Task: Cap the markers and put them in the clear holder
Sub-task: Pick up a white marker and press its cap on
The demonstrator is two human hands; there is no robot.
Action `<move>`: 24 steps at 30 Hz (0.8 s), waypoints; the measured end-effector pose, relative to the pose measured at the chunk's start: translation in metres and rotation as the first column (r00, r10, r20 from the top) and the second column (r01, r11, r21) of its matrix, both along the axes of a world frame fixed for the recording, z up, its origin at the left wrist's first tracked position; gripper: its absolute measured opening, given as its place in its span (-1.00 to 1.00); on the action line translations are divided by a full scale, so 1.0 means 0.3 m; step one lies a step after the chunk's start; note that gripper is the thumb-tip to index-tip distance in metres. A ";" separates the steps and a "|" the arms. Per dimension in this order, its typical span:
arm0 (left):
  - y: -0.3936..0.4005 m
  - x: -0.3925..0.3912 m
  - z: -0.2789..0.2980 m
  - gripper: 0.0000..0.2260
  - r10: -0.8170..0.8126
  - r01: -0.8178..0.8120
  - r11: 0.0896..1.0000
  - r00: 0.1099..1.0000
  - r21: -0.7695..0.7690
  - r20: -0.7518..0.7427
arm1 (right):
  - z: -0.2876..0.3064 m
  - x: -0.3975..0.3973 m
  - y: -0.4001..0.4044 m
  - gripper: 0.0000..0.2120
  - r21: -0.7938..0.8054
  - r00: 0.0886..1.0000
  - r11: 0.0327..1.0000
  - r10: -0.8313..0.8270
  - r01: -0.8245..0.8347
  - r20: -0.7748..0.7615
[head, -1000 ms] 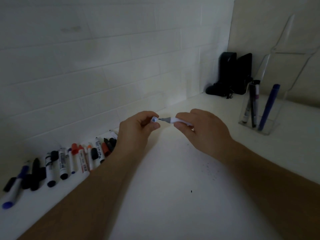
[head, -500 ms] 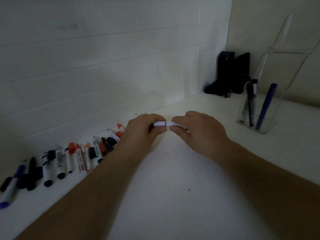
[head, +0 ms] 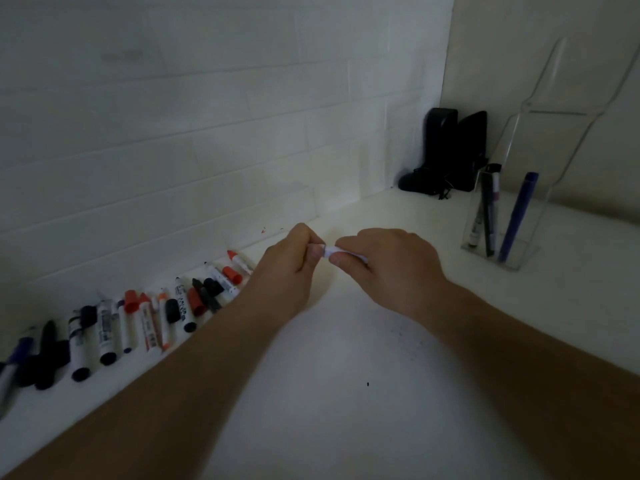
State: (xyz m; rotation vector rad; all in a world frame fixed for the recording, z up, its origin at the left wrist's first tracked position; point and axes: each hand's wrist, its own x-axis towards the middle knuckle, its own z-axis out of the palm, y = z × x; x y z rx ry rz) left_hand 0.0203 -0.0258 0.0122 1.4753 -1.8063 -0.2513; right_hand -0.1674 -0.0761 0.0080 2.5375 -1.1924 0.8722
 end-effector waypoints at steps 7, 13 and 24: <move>-0.008 -0.052 -0.023 -0.88 0.025 -0.031 0.994 0.998 -0.101 -0.057 | 0.021 -0.007 -0.018 -0.65 0.097 0.989 0.985 0.139 -0.142 0.045; -0.018 -0.079 -0.038 -0.70 -0.021 -0.004 0.989 0.987 -0.149 -0.160 | 0.027 -0.034 -0.030 -0.66 0.043 0.988 0.987 0.154 -0.153 -0.023; 0.006 -0.122 -0.082 -0.55 -0.153 0.195 0.959 0.967 -0.205 0.203 | 0.519 -0.335 -0.060 -0.86 -0.211 0.920 0.967 -0.050 0.142 0.388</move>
